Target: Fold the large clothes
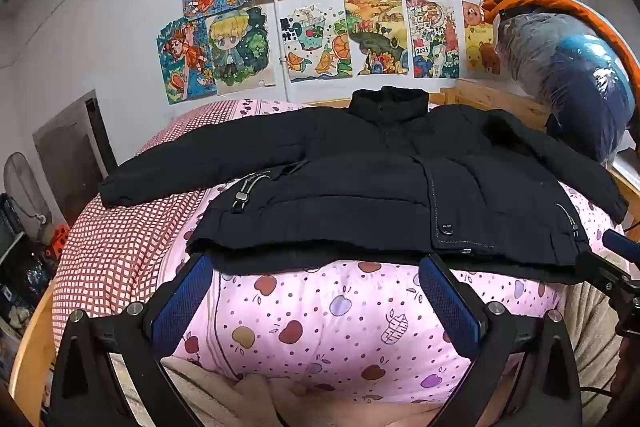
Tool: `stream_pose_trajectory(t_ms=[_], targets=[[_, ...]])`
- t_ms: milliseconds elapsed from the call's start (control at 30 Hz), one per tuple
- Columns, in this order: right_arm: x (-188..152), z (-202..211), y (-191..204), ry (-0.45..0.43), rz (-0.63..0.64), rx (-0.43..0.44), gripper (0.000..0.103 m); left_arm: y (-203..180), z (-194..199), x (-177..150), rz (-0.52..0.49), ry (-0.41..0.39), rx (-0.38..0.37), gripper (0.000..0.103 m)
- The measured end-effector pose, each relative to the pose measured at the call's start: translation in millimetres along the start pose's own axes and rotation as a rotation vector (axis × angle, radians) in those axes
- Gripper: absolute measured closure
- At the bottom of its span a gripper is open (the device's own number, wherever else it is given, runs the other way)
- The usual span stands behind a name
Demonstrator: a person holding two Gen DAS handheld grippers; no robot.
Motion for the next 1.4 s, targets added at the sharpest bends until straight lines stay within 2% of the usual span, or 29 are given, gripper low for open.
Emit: stream_pose_trajectory(t_ms=[367,1400], targets=[[0.9,-1.7,6.3,0.023,0.003,-0.008,0.001,-2.6,6.6,-1.5,-0.005,0.006,0.0,0.0],[-3.0,1.9,-0.5,0.016,-0.003,-0.007,0.001,3.7,2.0,-1.4,-0.004,0.01,-0.008,0.0]])
Point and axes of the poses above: each gripper's, at about its wrist camera, not at the fingertips, and z roughly against the way its jaws point, y to its left, x to its top, the point moved 5 cm from there along -z, roughly the way its jaws point, and after that the axes turned 8 degrees about -x, right-handed, at the moved point
